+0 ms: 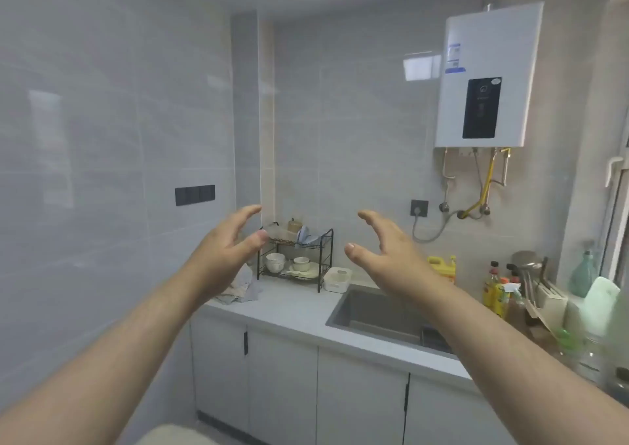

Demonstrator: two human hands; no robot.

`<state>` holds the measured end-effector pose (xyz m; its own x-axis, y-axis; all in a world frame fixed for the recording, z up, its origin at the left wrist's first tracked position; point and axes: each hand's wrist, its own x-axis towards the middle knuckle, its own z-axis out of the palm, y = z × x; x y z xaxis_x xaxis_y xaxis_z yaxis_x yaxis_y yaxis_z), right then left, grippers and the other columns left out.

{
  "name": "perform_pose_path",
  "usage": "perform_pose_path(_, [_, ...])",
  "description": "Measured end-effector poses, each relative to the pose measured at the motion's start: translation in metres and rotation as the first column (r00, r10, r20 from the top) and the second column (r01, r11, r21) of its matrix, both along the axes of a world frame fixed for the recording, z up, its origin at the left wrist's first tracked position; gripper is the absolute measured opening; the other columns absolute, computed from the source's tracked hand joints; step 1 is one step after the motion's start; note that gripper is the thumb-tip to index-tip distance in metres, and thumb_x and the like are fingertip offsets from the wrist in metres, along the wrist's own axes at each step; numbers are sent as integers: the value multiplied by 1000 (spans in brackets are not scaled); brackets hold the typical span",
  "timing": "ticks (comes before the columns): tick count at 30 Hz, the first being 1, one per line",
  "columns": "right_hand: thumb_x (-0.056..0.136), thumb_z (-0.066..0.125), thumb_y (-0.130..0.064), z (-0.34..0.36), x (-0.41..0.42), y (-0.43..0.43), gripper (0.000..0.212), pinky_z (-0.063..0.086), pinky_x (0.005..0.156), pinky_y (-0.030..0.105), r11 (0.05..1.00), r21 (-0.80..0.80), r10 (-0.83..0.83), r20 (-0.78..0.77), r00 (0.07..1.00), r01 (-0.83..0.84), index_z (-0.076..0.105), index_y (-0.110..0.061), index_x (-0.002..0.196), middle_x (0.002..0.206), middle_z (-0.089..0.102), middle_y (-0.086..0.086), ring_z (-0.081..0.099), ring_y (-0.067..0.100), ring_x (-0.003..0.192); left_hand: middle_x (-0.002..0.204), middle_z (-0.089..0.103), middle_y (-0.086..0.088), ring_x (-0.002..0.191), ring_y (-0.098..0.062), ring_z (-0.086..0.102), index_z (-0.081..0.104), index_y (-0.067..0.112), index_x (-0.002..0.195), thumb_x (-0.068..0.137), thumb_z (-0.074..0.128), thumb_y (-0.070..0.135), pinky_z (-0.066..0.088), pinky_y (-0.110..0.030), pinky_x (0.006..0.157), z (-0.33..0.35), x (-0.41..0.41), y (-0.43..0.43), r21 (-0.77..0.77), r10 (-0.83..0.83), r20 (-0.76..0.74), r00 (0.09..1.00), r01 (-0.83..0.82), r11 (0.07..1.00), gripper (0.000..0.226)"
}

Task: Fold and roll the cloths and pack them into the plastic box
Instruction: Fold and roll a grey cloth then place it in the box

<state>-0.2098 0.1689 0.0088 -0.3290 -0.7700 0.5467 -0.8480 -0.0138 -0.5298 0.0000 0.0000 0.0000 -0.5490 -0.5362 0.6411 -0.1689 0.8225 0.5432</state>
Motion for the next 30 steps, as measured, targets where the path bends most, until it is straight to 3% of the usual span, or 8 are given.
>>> perform_pose_path(3, [92, 55, -41, -14, -21, -44, 63, 29, 114, 36, 1000, 8, 17, 20, 1000, -17, 28, -27, 148, 153, 31, -5, 27, 13, 140, 142, 34, 19, 128, 0, 29, 34, 32, 144, 69, 36, 72, 30, -30, 105, -10, -17, -38, 34, 42, -14, 999, -42, 999, 86])
perform_pose_path(11, [91, 56, -41, -35, -84, -213, 66, 29, 114, 36, 998, 60, 6, 46, 999, -9, 27, -25, 148, 154, 31, -5, 27, 11, 141, 150, 35, 12, 129, 1, 29, 34, 31, 144, 73, 44, 65, 29, -29, 107, -42, -83, -209, 94, 48, -6, 999, -47, 994, 80])
perform_pose_path(15, [92, 55, -40, -27, -115, -297, 65, 24, 111, 27, 998, 64, 11, 76, 997, -16, 28, -25, 148, 154, 29, -7, 25, 10, 142, 149, 36, 11, 133, -3, 32, 37, 30, 143, 71, 40, 68, 28, -28, 108, -38, -120, -296, 133, 40, 15, 999, -42, 990, 82])
perform_pose_path(30, [91, 57, -36, -53, -269, -527, 65, 24, 106, 24, 993, 56, 90, 173, 981, -101, 28, -25, 148, 153, 31, -8, 27, 9, 141, 147, 36, 13, 132, 0, 30, 35, 31, 144, 67, 43, 71, 28, -34, 114, -48, -276, -515, 99, 73, 52, 996, -78, 992, 87])
